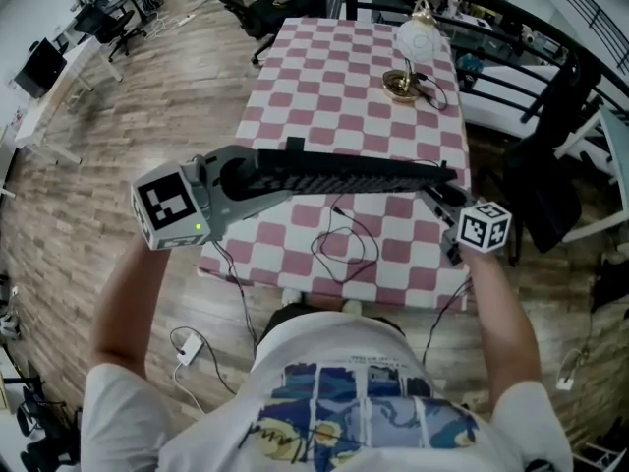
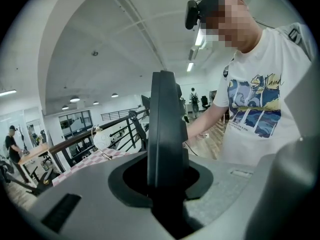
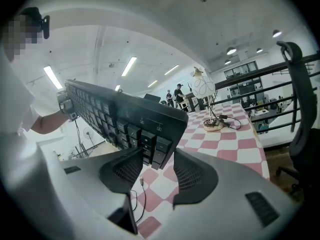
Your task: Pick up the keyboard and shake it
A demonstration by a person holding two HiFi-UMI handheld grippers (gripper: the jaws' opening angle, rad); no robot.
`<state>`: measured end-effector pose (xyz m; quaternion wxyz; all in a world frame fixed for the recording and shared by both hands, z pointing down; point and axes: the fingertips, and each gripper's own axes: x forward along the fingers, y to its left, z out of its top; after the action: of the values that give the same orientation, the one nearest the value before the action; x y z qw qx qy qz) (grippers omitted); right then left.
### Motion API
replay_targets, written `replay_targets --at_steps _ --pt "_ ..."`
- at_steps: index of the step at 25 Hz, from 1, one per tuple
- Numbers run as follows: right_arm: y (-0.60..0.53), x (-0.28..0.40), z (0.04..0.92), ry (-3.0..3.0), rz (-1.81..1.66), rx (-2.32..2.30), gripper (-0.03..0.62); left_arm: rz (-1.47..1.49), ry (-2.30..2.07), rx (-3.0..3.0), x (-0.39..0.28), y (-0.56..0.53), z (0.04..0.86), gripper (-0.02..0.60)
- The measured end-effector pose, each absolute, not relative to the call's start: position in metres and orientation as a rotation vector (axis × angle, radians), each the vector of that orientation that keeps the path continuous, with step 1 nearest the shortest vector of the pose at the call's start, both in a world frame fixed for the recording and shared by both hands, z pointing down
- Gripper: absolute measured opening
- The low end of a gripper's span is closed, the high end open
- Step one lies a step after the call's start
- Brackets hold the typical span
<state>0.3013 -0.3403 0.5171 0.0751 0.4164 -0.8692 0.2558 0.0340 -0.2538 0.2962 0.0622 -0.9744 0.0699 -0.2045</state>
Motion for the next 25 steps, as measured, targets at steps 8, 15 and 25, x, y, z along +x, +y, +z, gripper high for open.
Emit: replay_targets --at_steps 8,15,25 --pt "-0.350 0.301 0.498 -2.613 0.615 1.264 0.193 -0.618 0.246 -2.852 0.042 -0.239 0.275 0.089" --pt "-0.351 0.302 0.490 -2.594 0.510 1.296 0.166 -0.607 0.231 -2.750 0.047 -0.227 0.264 0.089" --pt "-0.350 0.302 0.478 -2.612 0.515 1.336 0.167 -0.575 0.116 -2.558 0.055 -0.214 0.248 0.089"
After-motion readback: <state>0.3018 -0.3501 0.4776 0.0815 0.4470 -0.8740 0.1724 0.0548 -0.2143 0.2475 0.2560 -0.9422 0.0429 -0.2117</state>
